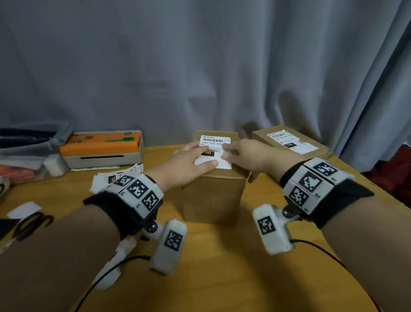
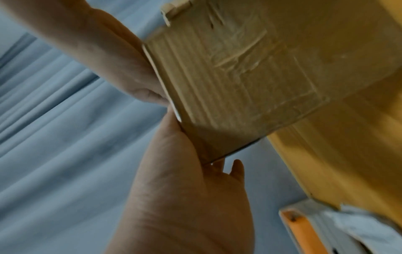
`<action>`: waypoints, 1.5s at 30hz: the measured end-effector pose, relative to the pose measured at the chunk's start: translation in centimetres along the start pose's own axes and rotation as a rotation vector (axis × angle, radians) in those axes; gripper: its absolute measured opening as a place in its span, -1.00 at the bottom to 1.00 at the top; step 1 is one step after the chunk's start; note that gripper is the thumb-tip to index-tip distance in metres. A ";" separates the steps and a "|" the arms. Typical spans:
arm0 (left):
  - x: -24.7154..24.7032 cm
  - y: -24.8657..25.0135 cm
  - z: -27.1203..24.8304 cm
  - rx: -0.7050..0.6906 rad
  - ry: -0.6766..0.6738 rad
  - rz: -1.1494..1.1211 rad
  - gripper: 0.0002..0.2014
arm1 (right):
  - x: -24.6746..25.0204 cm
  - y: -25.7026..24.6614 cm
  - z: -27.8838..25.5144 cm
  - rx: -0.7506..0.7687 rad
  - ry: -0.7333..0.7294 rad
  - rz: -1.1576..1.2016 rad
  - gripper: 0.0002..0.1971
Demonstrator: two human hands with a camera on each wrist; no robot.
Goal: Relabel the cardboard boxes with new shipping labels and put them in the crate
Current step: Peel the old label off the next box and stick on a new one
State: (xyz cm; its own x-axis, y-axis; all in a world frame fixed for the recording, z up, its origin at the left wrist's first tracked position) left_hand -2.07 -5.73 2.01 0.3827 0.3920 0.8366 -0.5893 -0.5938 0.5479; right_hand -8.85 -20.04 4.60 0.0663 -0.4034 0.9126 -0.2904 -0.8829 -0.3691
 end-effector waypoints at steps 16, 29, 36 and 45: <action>0.7 0.2 -2.9 -0.033 -0.087 0.168 -0.43 | 0.6 -4.4 -3.3 0.398 0.109 -0.444 -0.77; 1.7 -2.0 -1.9 -0.128 -0.048 0.136 -0.56 | 0.7 -5.4 -1.8 0.406 0.155 -0.455 -0.77; 1.8 -2.1 -1.9 -0.105 -0.049 0.060 -0.58 | 0.3 -6.8 -1.7 0.415 0.138 -0.600 -0.72; 1.7 -2.3 -1.9 -0.095 -0.055 0.050 -0.58 | 0.6 -6.0 -2.1 0.380 0.120 -0.526 -0.70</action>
State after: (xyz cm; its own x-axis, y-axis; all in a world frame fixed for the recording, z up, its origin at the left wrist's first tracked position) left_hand -1.44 -2.35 2.18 0.3884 0.3228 0.8631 -0.6721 -0.5415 0.5050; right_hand -9.05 -14.49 7.69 -0.0054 0.1153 0.9933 0.1101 -0.9872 0.1152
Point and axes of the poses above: each hand's wrist, its own z-axis towards the middle knuckle, its own x-axis out of the back of the hand, y = z × x, the point moved 4 cm from there along z, towards the middle knuckle, and after that the axes turned 5 degrees about -z, right-handed, at the moved point
